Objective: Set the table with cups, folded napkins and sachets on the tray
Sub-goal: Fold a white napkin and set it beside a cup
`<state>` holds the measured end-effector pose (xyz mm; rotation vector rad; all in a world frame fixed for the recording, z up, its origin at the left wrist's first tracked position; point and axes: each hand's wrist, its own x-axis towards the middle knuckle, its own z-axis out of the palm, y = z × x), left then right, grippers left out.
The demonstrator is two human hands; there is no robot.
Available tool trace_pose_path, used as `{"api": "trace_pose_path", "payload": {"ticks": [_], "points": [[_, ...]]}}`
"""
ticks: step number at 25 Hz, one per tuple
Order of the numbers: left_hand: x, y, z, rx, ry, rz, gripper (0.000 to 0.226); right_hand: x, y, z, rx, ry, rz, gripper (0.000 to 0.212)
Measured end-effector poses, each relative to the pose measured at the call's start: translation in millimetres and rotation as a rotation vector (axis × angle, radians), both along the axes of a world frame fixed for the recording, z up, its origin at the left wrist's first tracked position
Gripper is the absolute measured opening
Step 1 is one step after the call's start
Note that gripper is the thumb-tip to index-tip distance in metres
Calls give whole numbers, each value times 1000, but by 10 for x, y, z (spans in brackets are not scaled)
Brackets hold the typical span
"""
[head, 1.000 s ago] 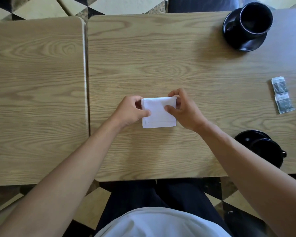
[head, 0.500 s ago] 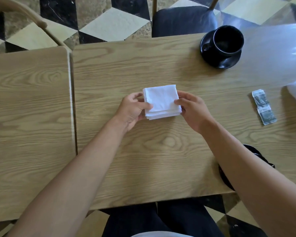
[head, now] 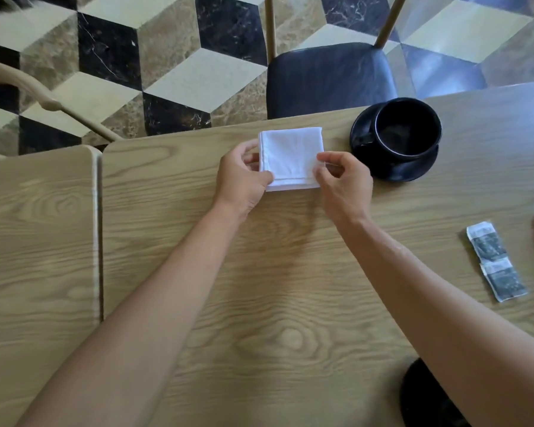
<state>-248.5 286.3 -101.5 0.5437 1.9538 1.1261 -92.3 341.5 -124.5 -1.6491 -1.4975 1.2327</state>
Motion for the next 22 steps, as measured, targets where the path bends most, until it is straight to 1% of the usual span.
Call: {"api": "trace_pose_path", "payload": {"ticks": [4,7,10,12,14,15,17,18,20,22], "points": [[62,55,-113,-80,270,-129,55,-75,53,-89,159,-164,44,28],[75,61,-203,-75,371,-178,58,-81,26,-155,205,-244,87,31],[119,11,-228,-84,501,-280,60,-68,12,-156,227,-303,142,32],[155,-30,-235,-111,685,-408,59,-61,-2,-141,238,-347,179,33],[171,-67,-245,-205,915,-543,59,-40,-12,-114,233,-372,219,35],[181,-100,-255,-272,962,-587,60,-20,-25,-99,231,-384,243,37],[233,-191,-272,-407,934,-645,69,40,-65,-71,240,-446,335,41],[268,-237,-283,-455,904,-669,76,77,-97,-67,243,-512,412,45],[331,-289,-301,-512,884,-716,85,160,-169,-65,234,-638,588,57],[372,-307,-269,-552,880,-717,88,237,-238,-39,203,-676,680,69]]}}
